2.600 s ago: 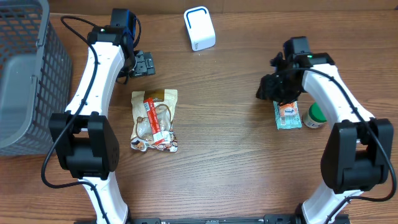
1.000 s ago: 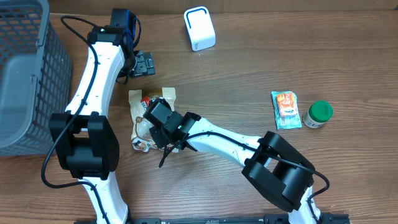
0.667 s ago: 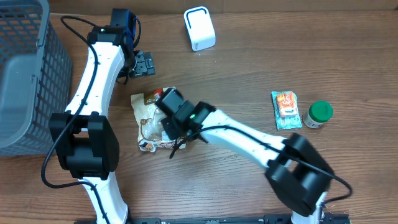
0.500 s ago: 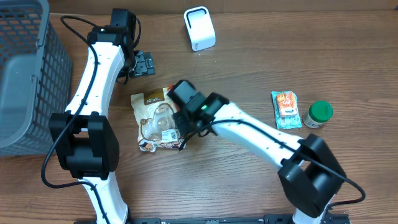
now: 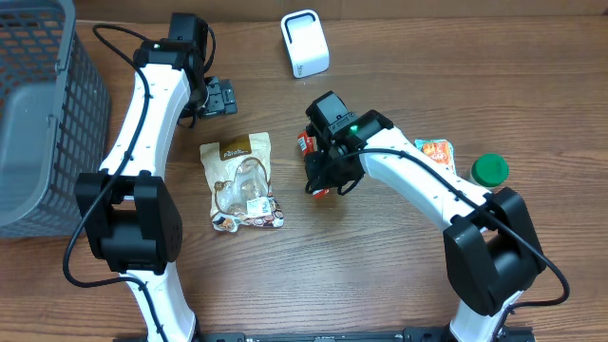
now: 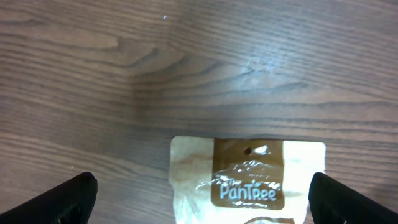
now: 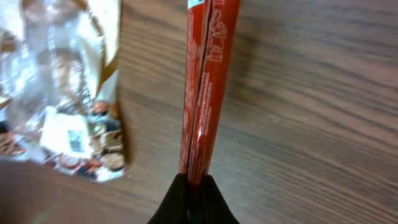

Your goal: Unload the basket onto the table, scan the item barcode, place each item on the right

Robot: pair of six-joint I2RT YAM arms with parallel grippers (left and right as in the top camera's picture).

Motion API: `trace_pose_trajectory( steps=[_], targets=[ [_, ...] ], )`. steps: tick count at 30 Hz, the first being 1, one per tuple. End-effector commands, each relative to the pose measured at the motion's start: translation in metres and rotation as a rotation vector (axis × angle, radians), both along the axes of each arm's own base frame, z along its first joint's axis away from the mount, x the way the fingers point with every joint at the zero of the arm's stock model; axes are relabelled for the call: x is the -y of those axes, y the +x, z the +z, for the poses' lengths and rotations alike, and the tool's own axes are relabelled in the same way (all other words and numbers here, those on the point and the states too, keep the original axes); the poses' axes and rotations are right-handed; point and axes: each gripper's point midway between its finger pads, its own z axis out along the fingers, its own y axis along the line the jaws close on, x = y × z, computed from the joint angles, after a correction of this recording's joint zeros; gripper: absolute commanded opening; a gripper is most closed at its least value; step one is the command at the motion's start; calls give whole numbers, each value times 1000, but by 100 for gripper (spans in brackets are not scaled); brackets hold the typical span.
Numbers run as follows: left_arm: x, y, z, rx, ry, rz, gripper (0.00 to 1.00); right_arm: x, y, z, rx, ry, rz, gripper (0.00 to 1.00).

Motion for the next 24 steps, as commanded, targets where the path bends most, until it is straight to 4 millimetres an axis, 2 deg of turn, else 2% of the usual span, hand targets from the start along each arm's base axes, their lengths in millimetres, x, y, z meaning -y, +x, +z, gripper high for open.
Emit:
trace_pose_trajectory(
  steps=[1, 3, 5, 7, 9, 11, 14, 15, 18, 21, 24],
  targets=[
    [6, 8, 19, 66, -34, -3, 100, -13, -4, 22, -8, 108, 54, 4],
    [9, -8, 15, -3, -52, -12, 100, -11, -4, 26, -9, 116, 50, 4],
    [27, -9, 15, -9, -146, -61, 100, -9, -5, 31, -9, 127, 44, 4],
    [70, -14, 22, -6, -352, -293, 100, -7, -7, 40, -6, 148, 60, 4],
    [114, -24, 42, 39, -590, -524, 96, -6, -10, 51, 0, 181, 84, 4],
    [139, -34, 62, 68, -769, -611, 100, -4, -10, 65, 11, 223, 79, 4],
    [154, -43, 80, 71, -916, -629, 100, -2, -8, 93, 44, 318, 84, 4],
    [159, -46, 87, 73, -969, -634, 100, -2, -9, 112, 64, 390, 104, 4],
    [165, -47, 95, 84, -1021, -644, 99, -3, -12, 140, 82, 510, 128, 4],
    [173, -51, 105, 91, -1091, -661, 91, -8, -11, 152, 94, 578, 147, 4],
    [180, -54, 108, 90, -1107, -681, 82, -11, -8, 156, 112, 596, 151, 4]
  ],
)
